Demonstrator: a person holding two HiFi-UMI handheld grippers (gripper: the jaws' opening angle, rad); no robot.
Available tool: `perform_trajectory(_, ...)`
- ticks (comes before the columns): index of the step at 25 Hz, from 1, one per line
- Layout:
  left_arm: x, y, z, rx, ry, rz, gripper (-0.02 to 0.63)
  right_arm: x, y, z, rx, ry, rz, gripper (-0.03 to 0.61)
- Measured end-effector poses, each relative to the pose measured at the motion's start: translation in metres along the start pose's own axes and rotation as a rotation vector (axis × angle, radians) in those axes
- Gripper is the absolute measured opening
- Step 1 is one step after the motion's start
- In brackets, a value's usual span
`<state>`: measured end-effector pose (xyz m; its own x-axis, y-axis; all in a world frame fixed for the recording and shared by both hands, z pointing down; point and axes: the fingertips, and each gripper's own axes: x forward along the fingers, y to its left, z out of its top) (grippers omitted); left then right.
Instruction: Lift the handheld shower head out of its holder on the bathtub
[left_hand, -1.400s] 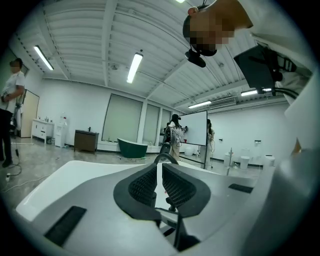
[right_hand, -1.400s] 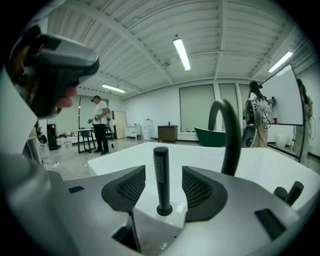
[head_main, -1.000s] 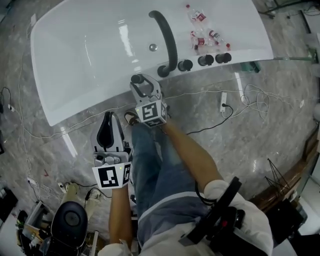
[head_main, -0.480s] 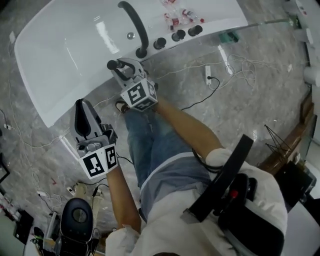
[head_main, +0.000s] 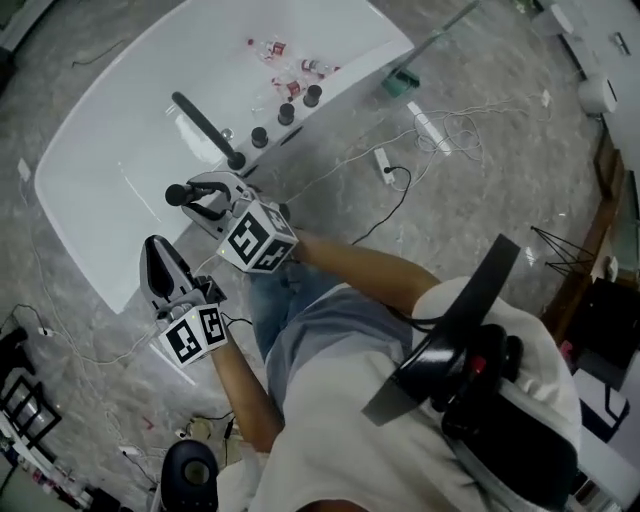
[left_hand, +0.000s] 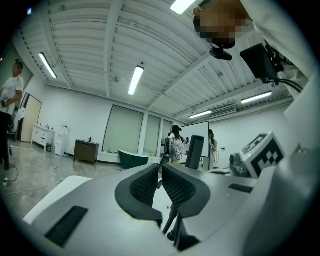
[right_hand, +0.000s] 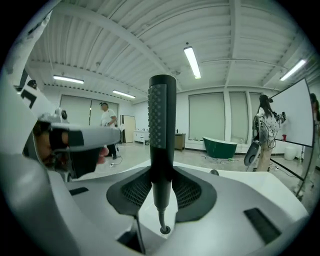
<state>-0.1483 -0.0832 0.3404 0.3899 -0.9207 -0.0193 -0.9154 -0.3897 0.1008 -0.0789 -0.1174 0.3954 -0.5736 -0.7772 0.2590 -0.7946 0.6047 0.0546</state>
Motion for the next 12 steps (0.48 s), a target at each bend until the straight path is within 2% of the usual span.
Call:
perform_trajectory(5, 0.023, -0.020, 0.047, 0.003, -0.004, -0.018, 0.020, -0.035, -0.023, 0.073, 0.022, -0.031, 0.032, 0.133)
perform_trajectory(12, 0.061, -0.001, 0.114, 0.046, -0.003, -0.036, 0.020, -0.037, -0.040, 0.148, 0.056, -0.076, 0.025, 0.133)
